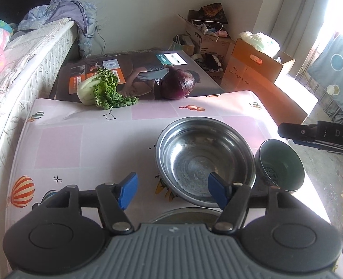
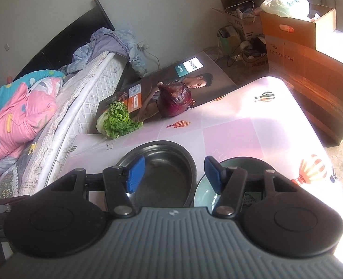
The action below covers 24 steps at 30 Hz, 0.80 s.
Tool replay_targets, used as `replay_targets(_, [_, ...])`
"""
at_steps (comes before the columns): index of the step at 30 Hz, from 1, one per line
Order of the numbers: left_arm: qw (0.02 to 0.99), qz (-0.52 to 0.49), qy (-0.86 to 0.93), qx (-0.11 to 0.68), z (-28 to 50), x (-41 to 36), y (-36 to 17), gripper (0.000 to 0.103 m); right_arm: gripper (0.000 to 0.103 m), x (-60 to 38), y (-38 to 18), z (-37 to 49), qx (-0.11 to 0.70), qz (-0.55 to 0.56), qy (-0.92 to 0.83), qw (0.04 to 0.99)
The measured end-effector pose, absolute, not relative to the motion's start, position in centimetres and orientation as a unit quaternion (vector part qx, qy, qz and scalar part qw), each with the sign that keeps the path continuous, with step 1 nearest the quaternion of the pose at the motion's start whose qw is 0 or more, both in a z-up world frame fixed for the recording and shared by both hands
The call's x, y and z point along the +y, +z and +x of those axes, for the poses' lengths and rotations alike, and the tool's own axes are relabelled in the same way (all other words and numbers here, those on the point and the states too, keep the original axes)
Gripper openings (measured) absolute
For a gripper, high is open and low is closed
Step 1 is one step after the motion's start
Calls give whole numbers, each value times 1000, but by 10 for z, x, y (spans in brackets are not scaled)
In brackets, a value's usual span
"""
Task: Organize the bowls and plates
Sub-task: 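Grasp the rim of the grey-green ceramic bowl with the right tool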
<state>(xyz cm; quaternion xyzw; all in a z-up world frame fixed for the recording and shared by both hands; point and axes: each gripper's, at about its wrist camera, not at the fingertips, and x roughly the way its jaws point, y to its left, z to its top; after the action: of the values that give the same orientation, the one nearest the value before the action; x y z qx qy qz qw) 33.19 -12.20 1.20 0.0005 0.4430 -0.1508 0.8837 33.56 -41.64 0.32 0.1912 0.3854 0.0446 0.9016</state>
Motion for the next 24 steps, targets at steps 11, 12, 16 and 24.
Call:
replay_targets(11, [866, 13, -227, 444, 309, -187, 9, 62, 54, -486, -21, 289, 406, 225, 13, 885])
replay_targets(12, [863, 12, -238, 446, 308, -198, 5, 60, 53, -491, -26, 289, 408, 231, 12, 883])
replay_targets(16, [854, 15, -256, 453, 309, -227, -7, 49, 45, -508, -44, 294, 416, 246, 10, 875])
replay_targets(24, [838, -16, -243, 489, 332, -264, -37, 28, 30, -530, -74, 318, 424, 284, 10, 860])
